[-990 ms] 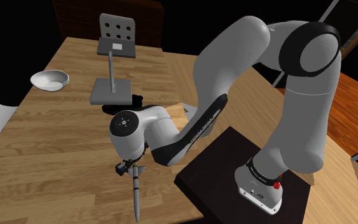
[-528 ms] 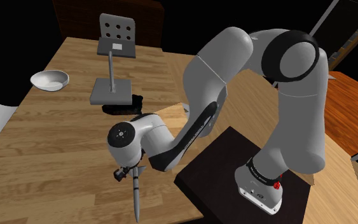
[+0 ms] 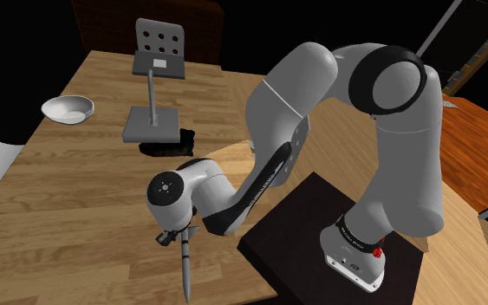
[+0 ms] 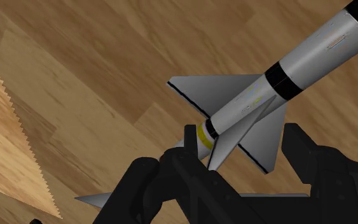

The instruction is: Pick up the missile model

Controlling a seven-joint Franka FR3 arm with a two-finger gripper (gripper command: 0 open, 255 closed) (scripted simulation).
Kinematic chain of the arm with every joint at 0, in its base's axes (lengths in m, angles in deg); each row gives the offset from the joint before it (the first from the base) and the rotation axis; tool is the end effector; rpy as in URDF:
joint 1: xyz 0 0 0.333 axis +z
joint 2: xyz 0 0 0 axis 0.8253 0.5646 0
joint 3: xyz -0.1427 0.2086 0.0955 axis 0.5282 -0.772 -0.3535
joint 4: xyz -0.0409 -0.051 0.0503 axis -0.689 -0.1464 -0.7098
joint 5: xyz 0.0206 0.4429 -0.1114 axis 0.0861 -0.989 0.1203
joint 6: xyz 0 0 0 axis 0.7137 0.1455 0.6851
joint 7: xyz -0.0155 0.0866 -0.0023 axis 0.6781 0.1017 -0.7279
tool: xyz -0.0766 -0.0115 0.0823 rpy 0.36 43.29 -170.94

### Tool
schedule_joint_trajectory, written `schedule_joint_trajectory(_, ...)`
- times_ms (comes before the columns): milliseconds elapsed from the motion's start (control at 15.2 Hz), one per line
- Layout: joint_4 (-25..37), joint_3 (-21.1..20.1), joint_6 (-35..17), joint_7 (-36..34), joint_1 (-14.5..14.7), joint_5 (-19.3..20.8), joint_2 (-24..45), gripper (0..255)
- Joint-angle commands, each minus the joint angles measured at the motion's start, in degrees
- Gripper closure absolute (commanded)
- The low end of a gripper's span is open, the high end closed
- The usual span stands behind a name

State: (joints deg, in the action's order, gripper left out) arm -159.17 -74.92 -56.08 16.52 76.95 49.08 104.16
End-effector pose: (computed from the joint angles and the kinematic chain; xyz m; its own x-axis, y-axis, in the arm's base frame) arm 0.3690 0.4331 0.0422 0.9745 0.1990 0.1041 0.1705 -0.9572 0.2338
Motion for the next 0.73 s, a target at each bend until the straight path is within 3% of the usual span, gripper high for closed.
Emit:
schedule_joint_trajectory(0, 0.0, 0.0, 0.0, 0.0, 0.0, 0.0, 0.0, 255)
schedule_joint_trajectory(264, -0.1, 0.0, 0.0, 0.0, 0.0, 0.0, -0.1, 255)
schedule_joint_trajectory(660, -1.4, -2.3, 2.1, 2.7, -1.8, -3.3, -4.2, 255)
